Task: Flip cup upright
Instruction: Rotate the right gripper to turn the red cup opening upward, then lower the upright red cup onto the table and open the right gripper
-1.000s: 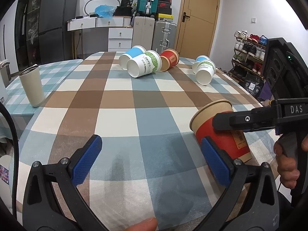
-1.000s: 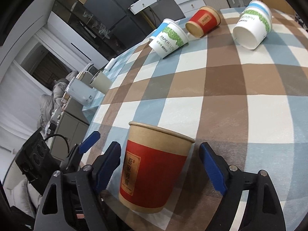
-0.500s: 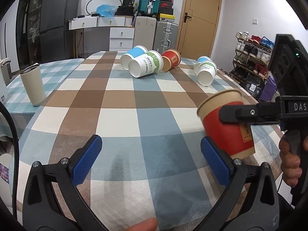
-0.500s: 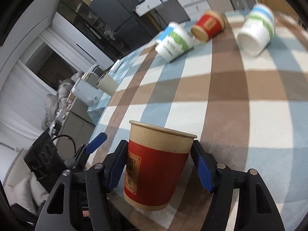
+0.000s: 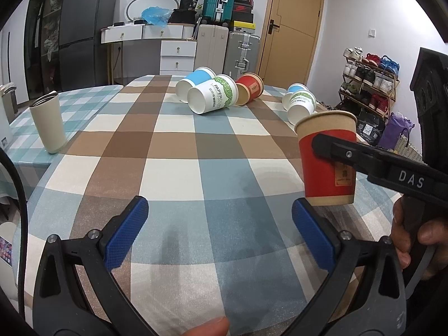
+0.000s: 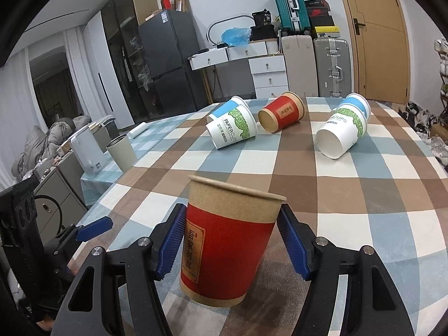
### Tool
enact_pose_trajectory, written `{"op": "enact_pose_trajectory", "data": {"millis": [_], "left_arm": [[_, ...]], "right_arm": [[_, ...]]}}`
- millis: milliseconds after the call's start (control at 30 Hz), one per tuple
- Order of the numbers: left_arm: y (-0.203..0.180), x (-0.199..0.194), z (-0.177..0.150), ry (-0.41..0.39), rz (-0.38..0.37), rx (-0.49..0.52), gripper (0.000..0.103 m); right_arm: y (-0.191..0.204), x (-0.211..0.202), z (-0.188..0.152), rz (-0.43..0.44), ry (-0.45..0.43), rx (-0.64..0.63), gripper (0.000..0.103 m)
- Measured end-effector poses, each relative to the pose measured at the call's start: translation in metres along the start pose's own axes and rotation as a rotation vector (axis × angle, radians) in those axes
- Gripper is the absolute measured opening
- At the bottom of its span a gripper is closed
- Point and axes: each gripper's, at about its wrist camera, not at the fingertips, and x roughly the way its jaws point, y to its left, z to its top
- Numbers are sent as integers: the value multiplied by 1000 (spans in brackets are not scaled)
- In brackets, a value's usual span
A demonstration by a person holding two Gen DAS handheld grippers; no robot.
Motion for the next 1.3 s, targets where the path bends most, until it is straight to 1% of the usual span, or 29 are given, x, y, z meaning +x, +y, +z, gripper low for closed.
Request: {"op": "enact_pose_trajectory", "data": {"millis": [133, 233, 433, 567, 700, 900, 1033, 1200, 1300], "left_arm": [[0, 0, 0, 0, 0, 1, 102], [0, 0, 0, 0, -3, 0, 102], [0, 0, 0, -1, -1, 0, 102], [1, 0, 0, -2, 0, 0, 102], [0, 0, 2, -3, 0, 0, 102], [0, 0, 3, -8, 5, 4, 102], [-2, 0, 4, -11, 6, 7, 102], [-3, 1, 4, -12, 7, 6, 102], [-2, 0, 4, -12, 5, 5, 102]], "right_arm": [[4, 4, 2, -28, -14, -2, 67], [6, 6, 1, -30, -10, -1, 67], [11, 9, -4, -37, 1, -37, 67], [13, 7, -5, -22, 9, -55, 67], [15, -3, -9, 8, 27, -96, 66], [19, -19, -20, 29, 43, -165, 65], [18, -27, -28, 21, 5, -184, 65], [17, -24, -27, -3, -36, -160, 65], [19, -18, -27, -29, -37, -161, 65]]}}
